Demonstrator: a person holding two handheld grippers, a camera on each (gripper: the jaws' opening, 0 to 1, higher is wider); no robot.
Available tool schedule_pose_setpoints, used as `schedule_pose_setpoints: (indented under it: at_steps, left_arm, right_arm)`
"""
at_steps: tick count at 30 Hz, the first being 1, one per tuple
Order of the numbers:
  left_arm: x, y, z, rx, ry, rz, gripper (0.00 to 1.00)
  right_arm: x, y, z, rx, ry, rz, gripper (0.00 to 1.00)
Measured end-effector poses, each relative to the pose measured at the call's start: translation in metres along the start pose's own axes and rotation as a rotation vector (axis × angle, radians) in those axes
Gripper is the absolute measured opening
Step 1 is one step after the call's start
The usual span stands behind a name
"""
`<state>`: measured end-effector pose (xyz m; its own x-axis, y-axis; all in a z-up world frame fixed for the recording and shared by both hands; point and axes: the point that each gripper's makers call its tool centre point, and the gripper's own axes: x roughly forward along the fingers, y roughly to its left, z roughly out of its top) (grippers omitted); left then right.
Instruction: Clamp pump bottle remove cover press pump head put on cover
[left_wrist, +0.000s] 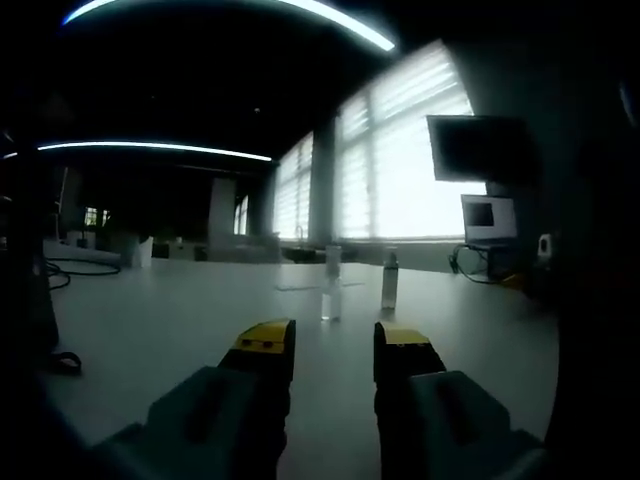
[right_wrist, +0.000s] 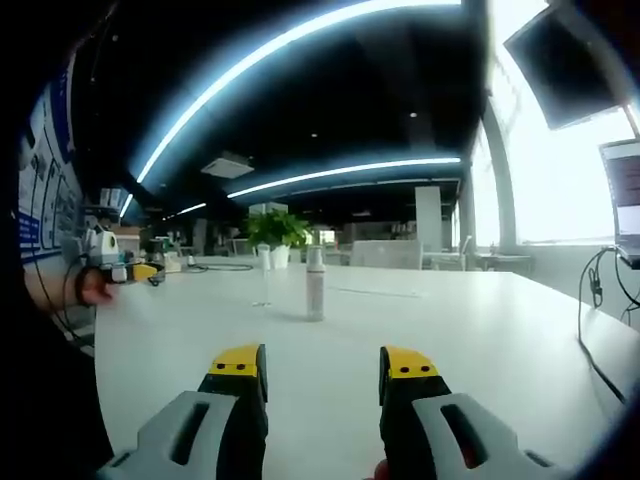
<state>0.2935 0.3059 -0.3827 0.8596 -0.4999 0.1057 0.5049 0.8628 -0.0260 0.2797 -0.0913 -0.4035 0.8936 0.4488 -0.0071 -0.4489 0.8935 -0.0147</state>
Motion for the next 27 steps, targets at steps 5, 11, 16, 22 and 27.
schedule_pose_setpoints:
  at_steps: [5, 11, 16, 22, 27]
  left_arm:
    - [0.0002, 0.0024, -0.0008, -0.010, 0.002, 0.007, 0.21]
    - [0.0006, 0.0003, 0.0000, -0.017, -0.004, 0.000, 0.21]
    - [-0.0014, 0.0004, 0.0019, -0.032, -0.014, -0.009, 0.20]
    - [-0.0020, 0.0022, 0.0037, -0.058, -0.025, -0.002, 0.20]
    - [-0.0006, 0.0063, -0.0040, -0.041, 0.013, 0.026, 0.20]
  right_arm:
    - [-0.0002, 0.0009, -0.0001, 0.000, -0.001, 0.005, 0.37]
    - [-0.0006, 0.0020, 0.0002, 0.006, -0.001, 0.004, 0.35]
    - [-0.0003, 0.0075, 0.0012, 0.006, 0.000, 0.010, 0.33]
    - [-0.0003, 0.0087, 0.0019, 0.008, 0.002, 0.009, 0.31]
    - [0.0002, 0.0070, 0.0019, 0.006, 0.001, 0.004, 0.33]
